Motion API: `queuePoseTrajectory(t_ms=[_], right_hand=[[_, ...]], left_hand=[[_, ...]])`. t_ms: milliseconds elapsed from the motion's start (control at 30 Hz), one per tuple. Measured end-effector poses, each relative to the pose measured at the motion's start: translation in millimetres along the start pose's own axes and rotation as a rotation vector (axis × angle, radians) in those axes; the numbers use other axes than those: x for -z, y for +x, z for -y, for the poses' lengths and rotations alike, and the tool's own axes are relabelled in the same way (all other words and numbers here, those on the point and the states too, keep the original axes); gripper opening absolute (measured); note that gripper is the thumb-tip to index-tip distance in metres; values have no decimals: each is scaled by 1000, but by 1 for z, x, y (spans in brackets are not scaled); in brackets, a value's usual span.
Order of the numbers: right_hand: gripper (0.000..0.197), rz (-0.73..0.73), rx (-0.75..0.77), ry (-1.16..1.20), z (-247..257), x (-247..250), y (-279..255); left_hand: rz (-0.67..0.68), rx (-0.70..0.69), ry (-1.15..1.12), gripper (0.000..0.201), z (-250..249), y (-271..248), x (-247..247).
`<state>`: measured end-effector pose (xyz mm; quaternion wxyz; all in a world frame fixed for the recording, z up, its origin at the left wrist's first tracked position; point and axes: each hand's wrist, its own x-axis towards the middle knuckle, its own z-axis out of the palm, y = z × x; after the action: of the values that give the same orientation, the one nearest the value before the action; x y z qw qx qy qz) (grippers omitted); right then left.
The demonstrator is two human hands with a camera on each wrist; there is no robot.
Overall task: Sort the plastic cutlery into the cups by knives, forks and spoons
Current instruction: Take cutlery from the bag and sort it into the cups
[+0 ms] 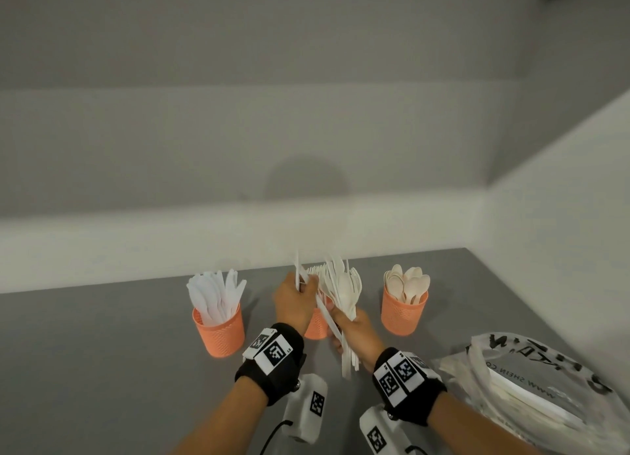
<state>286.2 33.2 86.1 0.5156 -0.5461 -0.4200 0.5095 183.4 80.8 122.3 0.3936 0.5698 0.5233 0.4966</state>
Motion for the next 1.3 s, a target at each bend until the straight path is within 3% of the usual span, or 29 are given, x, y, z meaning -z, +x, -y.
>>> queuePoseTrajectory(t_ms=[100, 267, 467, 567, 667, 800, 967, 1300], right_hand=[[28, 11, 0, -38, 2, -1, 2], [24, 103, -72, -76, 1, 6, 3], [22, 216, -112, -60, 2, 14, 2], [19, 196, -28, -133, 3, 8, 2], [27, 151, 18, -196, 0, 5, 4], [37, 129, 9, -197, -2, 5, 3], [36, 80, -20, -105, -6, 7, 3], [35, 34, 5, -8, 4, 4, 9]], left_hand=[[72, 60, 14, 33, 9, -8, -6], [-30, 107, -116, 43, 2, -4, 4], [35, 102, -91, 23, -11, 11, 24], [65, 92, -12, 12, -8, 17, 22], [10, 62, 25, 8, -4, 20, 17], [-66, -5, 120, 24, -7, 20, 13], [-195, 31, -52, 7, -13, 24, 11], [-19, -14, -47, 23, 3, -5, -13]])
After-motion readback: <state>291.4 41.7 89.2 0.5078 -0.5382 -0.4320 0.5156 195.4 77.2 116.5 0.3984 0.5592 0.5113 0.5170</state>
